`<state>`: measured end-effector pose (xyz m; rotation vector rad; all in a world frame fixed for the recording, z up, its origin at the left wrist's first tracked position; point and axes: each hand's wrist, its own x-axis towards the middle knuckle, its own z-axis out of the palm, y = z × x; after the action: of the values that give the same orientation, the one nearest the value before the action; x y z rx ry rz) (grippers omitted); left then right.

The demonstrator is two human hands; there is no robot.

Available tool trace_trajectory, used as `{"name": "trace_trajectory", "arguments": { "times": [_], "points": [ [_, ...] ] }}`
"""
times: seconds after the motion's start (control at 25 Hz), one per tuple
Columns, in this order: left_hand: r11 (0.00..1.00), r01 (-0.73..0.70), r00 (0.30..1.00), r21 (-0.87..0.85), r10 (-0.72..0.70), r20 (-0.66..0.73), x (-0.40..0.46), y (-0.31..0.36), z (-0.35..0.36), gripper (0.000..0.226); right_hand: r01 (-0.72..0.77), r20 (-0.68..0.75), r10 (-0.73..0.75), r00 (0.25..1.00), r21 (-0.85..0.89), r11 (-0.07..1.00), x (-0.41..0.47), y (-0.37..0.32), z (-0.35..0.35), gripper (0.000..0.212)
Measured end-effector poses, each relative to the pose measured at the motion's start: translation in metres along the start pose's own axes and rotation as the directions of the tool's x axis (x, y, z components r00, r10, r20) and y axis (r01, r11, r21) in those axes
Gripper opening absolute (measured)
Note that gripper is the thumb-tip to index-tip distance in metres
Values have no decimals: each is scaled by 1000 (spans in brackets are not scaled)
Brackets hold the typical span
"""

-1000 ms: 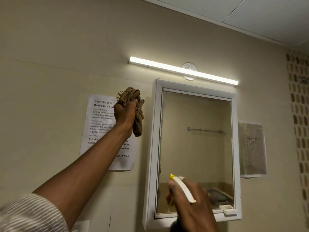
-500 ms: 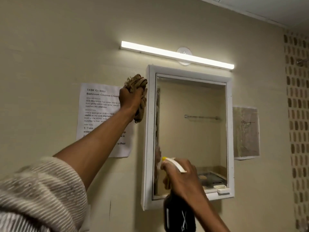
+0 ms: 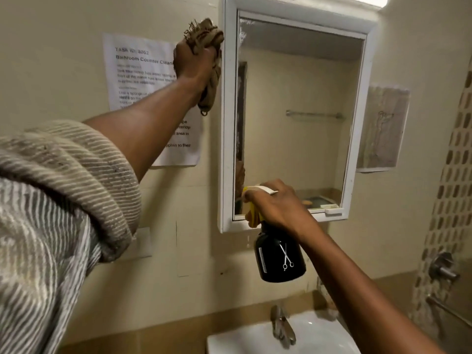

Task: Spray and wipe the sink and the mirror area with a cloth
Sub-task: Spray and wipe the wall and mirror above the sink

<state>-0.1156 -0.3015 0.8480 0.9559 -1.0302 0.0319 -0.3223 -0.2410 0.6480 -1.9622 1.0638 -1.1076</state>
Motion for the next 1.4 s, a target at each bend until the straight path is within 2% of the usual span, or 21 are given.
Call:
{"name": "trace_trajectory", "arguments": {
  "times": [0.08,0.2,0.36,0.52,0.6,0.72,0.8,0.88,0.96,1.04,1.12,1.4],
  "points": [
    [1000,-28,1000,11,28,-12,3,2,3,24,126,-113,-126,986,-13,992,5,-5,-4,29],
    [998,-52,999,21,52,5,6,3,4,25,317,-279,-304,911,4,948,17,-19,-12,35],
    [999,-32,998,-32,34,47,15,0,7,33,437,-363,-382,850,82,896,25,-36,-22,34],
    [990,-73,997,118,73,4,27,0,9,50,497,-391,-423,818,109,861,27,-41,-28,29],
    [981,-102,995,167,101,14,36,3,11,53,513,-393,-435,810,118,850,28,-43,-30,29],
    [953,-182,983,240,176,50,54,19,16,40,521,-398,-425,813,170,836,33,-44,-33,27],
    [932,-256,965,256,229,130,55,39,19,33,528,-391,-435,811,168,833,37,-46,-34,26],
    [839,-377,923,392,305,235,51,49,23,30,542,-386,-452,804,167,823,39,-47,-34,28],
    [711,-483,873,511,352,336,39,52,24,39,548,-389,-453,802,177,817,41,-48,-33,27],
    [596,-578,815,558,386,432,25,40,20,52,542,-395,-443,805,184,820,46,-47,-31,26],
    [535,-625,779,568,395,486,11,24,13,60,525,-384,-429,817,191,829,49,-46,-27,26],
    [589,-606,785,535,332,523,-71,-43,-9,50,485,-383,-379,843,233,843,55,-46,-23,32]
  ]
}}
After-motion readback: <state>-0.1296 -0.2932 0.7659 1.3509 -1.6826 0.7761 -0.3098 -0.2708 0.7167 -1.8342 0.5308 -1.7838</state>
